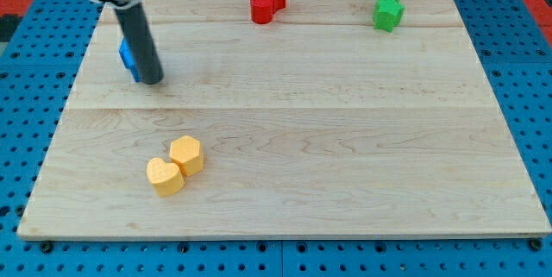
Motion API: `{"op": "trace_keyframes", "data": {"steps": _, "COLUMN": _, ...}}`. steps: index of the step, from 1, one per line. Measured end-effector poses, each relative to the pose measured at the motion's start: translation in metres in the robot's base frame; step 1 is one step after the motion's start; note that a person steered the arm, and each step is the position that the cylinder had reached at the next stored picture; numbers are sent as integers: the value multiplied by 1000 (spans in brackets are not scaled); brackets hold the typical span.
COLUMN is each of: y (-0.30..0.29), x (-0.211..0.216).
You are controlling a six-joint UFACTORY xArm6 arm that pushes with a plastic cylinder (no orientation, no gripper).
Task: Point your at the yellow hexagon
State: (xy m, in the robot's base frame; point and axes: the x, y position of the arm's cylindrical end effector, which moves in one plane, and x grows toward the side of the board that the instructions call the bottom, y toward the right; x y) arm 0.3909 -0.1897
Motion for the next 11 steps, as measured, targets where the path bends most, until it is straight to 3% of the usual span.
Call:
{"op": "trace_keyframes", "data": {"steps": 1, "y": 1, "x": 0}}
{"op": "trace_keyframes", "data": {"steps": 3, "y": 67, "x": -19}}
{"op": "trace_keyframes", "data": {"steps": 5, "y": 35, "x": -90}}
{"op": "trace_keyframes", "data": {"steps": 6, "y": -4, "x": -95}}
{"op": "trace_keyframes", "data": {"steps": 7, "y": 23, "x": -75}}
{"op": "trace_keyframes", "data": {"steps": 8, "y": 103, "x": -45}}
{"op": "trace_keyframes", "data": {"steps": 9, "y": 124, "x": 47}}
{"op": "trace_keyframes", "data": {"steps": 10, "y": 59, "x": 106}}
{"op": "trace_keyframes", "data": {"steps": 11, "y": 68, "x": 125}}
